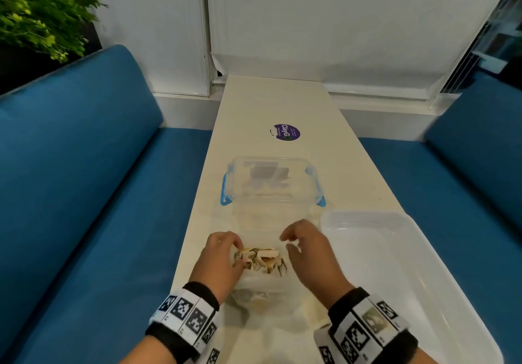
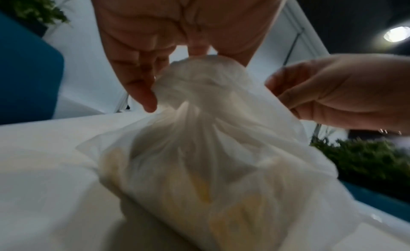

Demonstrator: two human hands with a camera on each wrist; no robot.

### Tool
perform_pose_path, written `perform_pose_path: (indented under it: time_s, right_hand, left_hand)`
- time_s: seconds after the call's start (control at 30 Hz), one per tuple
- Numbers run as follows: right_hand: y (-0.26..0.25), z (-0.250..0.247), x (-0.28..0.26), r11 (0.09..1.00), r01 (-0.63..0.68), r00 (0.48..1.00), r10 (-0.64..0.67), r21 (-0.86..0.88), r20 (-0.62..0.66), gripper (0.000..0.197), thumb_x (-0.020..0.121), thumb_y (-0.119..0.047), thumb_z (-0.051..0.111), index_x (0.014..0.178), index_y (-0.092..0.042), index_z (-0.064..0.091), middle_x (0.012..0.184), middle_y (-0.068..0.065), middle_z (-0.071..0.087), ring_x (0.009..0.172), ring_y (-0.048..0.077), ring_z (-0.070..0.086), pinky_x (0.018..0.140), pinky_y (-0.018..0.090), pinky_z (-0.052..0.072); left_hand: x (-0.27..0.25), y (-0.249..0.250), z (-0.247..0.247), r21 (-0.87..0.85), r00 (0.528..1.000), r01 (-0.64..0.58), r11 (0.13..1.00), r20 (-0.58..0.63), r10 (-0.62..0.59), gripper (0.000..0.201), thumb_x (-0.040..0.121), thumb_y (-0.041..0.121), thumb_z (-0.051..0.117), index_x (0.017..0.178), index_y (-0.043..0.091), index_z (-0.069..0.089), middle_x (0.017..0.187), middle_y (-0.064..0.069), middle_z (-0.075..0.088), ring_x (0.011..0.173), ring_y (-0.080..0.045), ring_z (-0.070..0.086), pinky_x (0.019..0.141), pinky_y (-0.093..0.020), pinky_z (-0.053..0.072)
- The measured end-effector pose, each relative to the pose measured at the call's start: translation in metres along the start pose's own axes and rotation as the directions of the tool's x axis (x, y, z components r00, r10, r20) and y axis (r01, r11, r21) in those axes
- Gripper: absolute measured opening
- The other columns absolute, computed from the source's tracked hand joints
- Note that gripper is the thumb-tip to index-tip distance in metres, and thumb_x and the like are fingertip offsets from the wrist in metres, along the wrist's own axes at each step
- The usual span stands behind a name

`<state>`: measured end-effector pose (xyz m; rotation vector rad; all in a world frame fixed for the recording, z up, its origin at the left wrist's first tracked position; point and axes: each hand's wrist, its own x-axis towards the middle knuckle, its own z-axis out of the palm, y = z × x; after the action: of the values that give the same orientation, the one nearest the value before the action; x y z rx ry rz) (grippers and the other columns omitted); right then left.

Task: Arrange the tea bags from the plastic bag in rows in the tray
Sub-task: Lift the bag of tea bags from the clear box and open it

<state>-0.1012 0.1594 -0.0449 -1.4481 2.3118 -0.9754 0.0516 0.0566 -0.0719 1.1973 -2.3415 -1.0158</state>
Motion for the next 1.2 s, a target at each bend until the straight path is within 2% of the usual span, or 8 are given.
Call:
perform_pose_path:
  time_s: [0.13,0.27,0.43,0.5,0.7,0.93,1.03,1.2]
  right_hand:
    - [-0.01,0.018,-0.004,0.942,-0.018,0.943,0.128,-0.336,0.306,0.024,0.088,-0.003,0.046,0.11,-0.011,0.052,0.113,0.007,0.055,0.101,0.024,0.057,0.082,0.03,0.044]
    - [-0.013,0.029,-0.015,0.841,0.018,0.924,0.193,-0.541,0.331,0.036,0.087,-0.005,0.053,0.121,-0.006,0.041,0.123,0.011,0.05,0.109,0.026,0.055,0.085,0.031,0.045]
    - [-0.007,0.03,-0.008,0.803,0.158,0.91,0.107,-0.575,0.4,0.076,0.08,-0.013,0.067,0.14,-0.002,0.023,0.145,0.018,0.029,0.126,0.03,0.042,0.098,0.033,0.039]
    - [-0.006,0.024,-0.004,0.835,0.182,0.874,0.104,-0.519,0.475,0.085,0.078,-0.013,0.07,0.144,-0.003,0.017,0.152,0.018,0.018,0.132,0.032,0.038,0.103,0.034,0.037]
    - [-0.008,0.018,0.01,0.985,-0.148,0.861,0.171,-0.086,0.48,0.084,0.075,-0.018,0.071,0.145,-0.015,0.025,0.144,0.003,0.038,0.128,0.018,0.043,0.099,0.023,0.039]
    - [-0.009,0.044,0.0,0.975,-0.013,0.826,0.136,-0.223,0.547,0.077,0.073,-0.042,0.073,0.136,-0.017,0.036,0.131,0.003,0.041,0.123,0.02,0.044,0.105,0.034,0.038]
    - [-0.008,0.048,-0.001,0.911,0.079,0.793,0.189,-0.405,0.579,0.075,0.081,-0.042,0.063,0.141,-0.015,0.027,0.14,0.006,0.034,0.135,0.025,0.031,0.115,0.043,0.022]
    - [-0.01,0.043,0.005,0.772,0.181,0.918,0.089,-0.609,0.387,0.083,0.083,-0.041,0.061,0.144,-0.005,0.019,0.147,0.014,0.029,0.138,0.03,0.025,0.116,0.044,0.014]
  left_hand:
    - [0.004,0.007,0.001,0.265,0.994,0.005,0.964,0.103,-0.034,0.027,0.089,0.011,0.047,0.106,0.028,0.059,0.136,0.003,0.035,0.109,-0.016,0.054,0.089,-0.023,0.045]
    - [0.003,0.012,0.002,0.543,0.971,-0.025,0.839,0.211,-0.108,0.051,0.087,0.02,0.05,0.134,0.035,0.038,0.151,-0.003,0.016,0.127,-0.024,0.037,0.1,-0.038,0.039]
    - [0.0,0.011,0.001,0.595,0.959,0.017,0.803,0.217,-0.18,0.071,0.078,0.032,0.062,0.136,0.04,0.022,0.156,-0.005,-0.019,0.136,-0.026,0.021,0.102,-0.043,0.032]
    - [-0.003,0.007,0.002,0.559,0.954,0.01,0.829,0.244,-0.176,0.072,0.077,0.032,0.063,0.137,0.036,0.023,0.157,-0.003,-0.011,0.135,-0.025,0.025,0.102,-0.041,0.033]
    - [0.005,0.009,-0.002,0.24,0.967,0.078,0.968,0.217,-0.131,0.03,0.087,0.026,0.054,0.115,0.026,0.045,0.123,0.002,0.052,0.104,-0.017,0.056,0.088,-0.03,0.046]
    - [0.015,0.004,0.005,0.259,0.933,0.05,0.965,0.334,-0.138,0.049,0.091,0.004,0.038,0.137,0.021,0.038,0.142,-0.004,0.041,0.128,-0.019,0.043,0.106,-0.027,0.035]
    - [0.013,0.005,0.009,0.357,0.947,-0.061,0.932,0.316,-0.059,0.054,0.092,0.004,0.036,0.143,0.021,0.031,0.141,-0.003,0.037,0.126,-0.021,0.045,0.104,-0.028,0.036]
    - [0.014,0.005,-0.004,0.431,0.994,-0.086,0.898,0.098,0.048,0.054,0.085,-0.003,0.036,0.132,0.025,0.039,0.131,-0.004,0.038,0.113,-0.023,0.046,0.088,-0.031,0.046]
